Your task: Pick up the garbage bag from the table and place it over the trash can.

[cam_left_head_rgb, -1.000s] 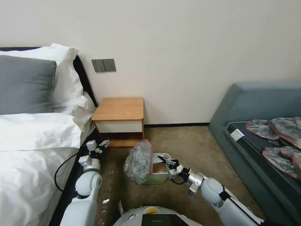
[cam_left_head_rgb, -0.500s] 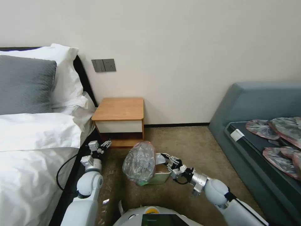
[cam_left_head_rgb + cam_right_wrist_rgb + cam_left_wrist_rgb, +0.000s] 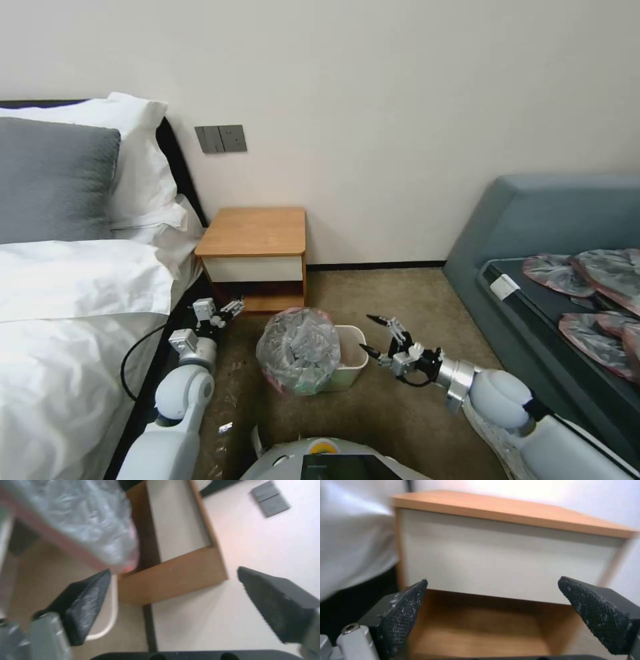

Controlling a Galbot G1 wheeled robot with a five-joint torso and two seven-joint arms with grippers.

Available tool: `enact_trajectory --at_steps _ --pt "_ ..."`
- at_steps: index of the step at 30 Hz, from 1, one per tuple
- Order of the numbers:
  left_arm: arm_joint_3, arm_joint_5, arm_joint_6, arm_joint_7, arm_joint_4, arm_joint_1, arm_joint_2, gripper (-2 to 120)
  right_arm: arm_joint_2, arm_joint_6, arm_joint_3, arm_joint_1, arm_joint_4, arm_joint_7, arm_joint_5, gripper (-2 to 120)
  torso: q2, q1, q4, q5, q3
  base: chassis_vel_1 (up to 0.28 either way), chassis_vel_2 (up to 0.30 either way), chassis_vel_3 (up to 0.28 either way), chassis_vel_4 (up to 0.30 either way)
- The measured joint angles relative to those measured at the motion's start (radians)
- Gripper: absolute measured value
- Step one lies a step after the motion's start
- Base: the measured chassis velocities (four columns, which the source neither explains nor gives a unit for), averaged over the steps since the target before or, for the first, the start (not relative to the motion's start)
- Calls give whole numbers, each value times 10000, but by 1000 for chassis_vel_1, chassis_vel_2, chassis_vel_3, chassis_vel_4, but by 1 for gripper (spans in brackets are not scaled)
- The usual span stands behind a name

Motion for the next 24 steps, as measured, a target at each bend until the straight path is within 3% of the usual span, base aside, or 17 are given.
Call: enact_trajectory --at_steps 5,8,12,16,24 --pt "-4 -888 931 486 -876 436 234 100 110 -24 189 110 282 -38 290 100 0 0 2 -4 0 0 0 0 0" --pt "-21 -1713 2102 932 -1889 1047 515 98 494 -81 231 169 382 -29 431 100 0 0 1 -1 0 0 0 0 0" --pt "120 -1960 2090 1103 -2196 1491 704 95 801 -79 195 178 381 0 431 100 0 -1 1 -1 0 0 0 0 0" --pt "324 -1470 1993 1340 -2357 2007 758 94 1084 -23 159 196 298 42 427 100 0 -1 2 -1 0 0 0 0 0" --pt "1054 89 3259 1022 -1844 1914 529 99 1187 31 105 249 257 93 464 100 0 0 1 -3 1 0 0 0 0"
